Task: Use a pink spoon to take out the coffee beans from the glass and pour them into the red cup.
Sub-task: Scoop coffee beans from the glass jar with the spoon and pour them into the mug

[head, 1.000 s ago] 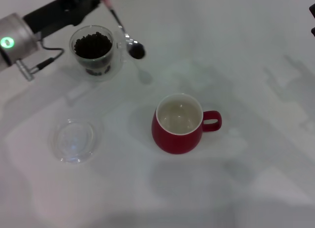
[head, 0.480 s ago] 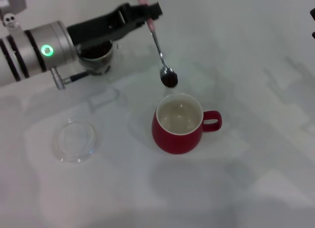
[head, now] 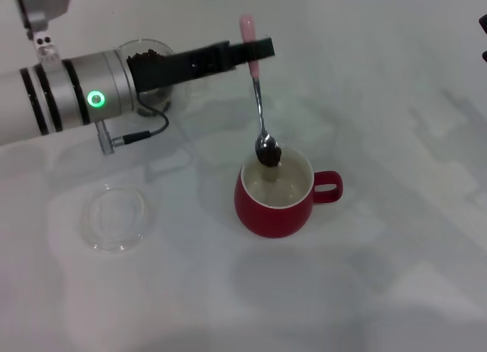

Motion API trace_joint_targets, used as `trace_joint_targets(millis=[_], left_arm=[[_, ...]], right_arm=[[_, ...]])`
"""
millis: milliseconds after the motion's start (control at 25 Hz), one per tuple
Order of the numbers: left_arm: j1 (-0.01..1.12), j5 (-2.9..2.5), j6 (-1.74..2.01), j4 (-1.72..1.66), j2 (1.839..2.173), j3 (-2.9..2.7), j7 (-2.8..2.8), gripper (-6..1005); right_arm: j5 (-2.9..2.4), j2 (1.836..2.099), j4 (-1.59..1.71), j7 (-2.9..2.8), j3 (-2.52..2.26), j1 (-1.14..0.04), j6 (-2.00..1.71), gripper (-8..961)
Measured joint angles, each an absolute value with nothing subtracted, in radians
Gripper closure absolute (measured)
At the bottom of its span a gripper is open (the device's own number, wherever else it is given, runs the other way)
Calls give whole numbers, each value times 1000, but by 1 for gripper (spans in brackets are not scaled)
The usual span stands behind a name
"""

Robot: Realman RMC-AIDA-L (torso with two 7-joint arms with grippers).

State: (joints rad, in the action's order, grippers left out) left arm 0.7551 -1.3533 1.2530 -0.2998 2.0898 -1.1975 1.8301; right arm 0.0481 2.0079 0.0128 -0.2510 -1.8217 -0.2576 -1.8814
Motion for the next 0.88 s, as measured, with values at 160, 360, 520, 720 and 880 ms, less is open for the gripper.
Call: trace_joint_targets(millis=[160, 360, 520, 720, 880], left_arm=[[759, -1345, 1252, -340, 2088, -1258, 1758, 878], [759, -1344, 1250, -404, 2088, -1330, 1669, 877], [754, -1344, 1243, -459, 2088, -1398, 1596, 877], [749, -1344, 1241, -499, 2085, -1433, 1527, 877], [748, -1322, 1246, -500, 2084, -1432, 1531, 878]], right_arm=[[48, 2008, 13, -251, -1822, -258, -1880, 294], [47, 2008, 9, -254, -1821, -258, -1881, 293], [47, 2008, 7, -257, -1820, -255, -1882, 293], [48, 2008, 5, -264, -1819, -253, -1882, 294], [48, 2008, 5, -264, -1817, -252, -1880, 294]])
